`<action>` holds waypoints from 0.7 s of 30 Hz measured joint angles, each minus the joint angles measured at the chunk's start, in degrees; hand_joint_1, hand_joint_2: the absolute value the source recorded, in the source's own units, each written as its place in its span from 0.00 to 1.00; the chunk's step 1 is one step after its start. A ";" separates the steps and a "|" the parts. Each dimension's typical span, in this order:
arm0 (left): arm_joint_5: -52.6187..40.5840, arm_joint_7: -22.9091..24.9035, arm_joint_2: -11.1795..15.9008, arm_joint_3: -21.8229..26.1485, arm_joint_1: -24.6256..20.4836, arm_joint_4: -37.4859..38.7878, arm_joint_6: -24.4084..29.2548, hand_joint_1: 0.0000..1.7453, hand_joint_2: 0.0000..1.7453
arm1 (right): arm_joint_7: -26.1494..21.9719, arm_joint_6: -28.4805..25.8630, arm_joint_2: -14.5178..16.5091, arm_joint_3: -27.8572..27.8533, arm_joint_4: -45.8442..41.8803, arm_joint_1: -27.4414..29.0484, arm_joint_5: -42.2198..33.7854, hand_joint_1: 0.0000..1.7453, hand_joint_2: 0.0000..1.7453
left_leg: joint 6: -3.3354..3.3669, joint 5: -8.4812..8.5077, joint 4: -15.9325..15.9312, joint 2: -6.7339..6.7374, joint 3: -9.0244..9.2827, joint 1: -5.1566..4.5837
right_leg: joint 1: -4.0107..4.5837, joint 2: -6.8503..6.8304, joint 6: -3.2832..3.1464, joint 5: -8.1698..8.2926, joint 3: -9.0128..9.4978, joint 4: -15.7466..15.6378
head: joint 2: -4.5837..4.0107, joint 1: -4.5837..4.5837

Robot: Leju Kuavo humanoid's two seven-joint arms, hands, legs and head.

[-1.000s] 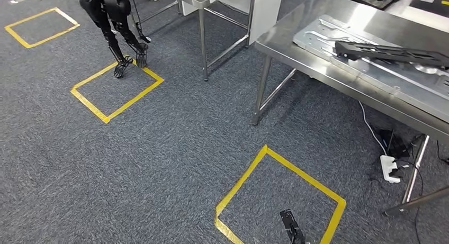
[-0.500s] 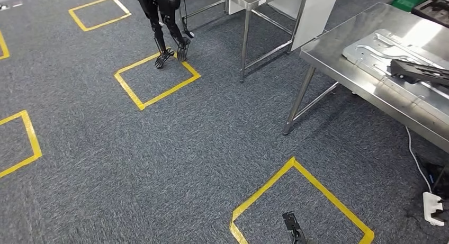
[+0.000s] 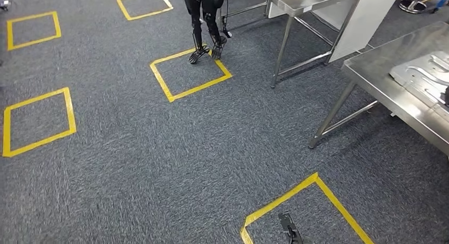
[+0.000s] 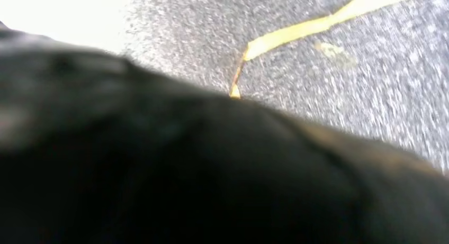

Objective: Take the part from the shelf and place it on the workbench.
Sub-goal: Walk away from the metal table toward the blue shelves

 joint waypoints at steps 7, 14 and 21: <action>-1.15 -1.66 0.60 -0.30 -0.28 0.00 -1.84 0.00 0.00 | 1.17 -0.12 0.57 0.32 0.07 0.42 -0.10 0.00 0.00 | 1.42 0.50 -1.56 -5.11 1.15 0.50 | -0.46 7.17 0.75 -6.33 -8.34 15.89 | 0.00 0.18; -1.86 -1.75 0.72 -0.49 -0.09 0.00 -1.48 0.00 0.00 | -0.18 0.01 0.67 0.96 0.15 0.35 0.33 0.00 0.00 | -0.30 -0.23 -0.25 -10.29 0.75 0.83 | -0.66 10.86 0.28 2.15 -3.53 1.14 | 0.00 0.16; -0.10 -4.14 0.74 -0.64 0.21 0.00 0.78 0.00 0.00 | 1.64 2.37 1.13 2.46 0.16 0.26 4.32 0.00 0.00 | -2.00 -5.73 11.51 -4.52 -5.72 1.07 | -0.61 6.13 -1.61 2.74 -2.09 -0.42 | 0.00 -0.03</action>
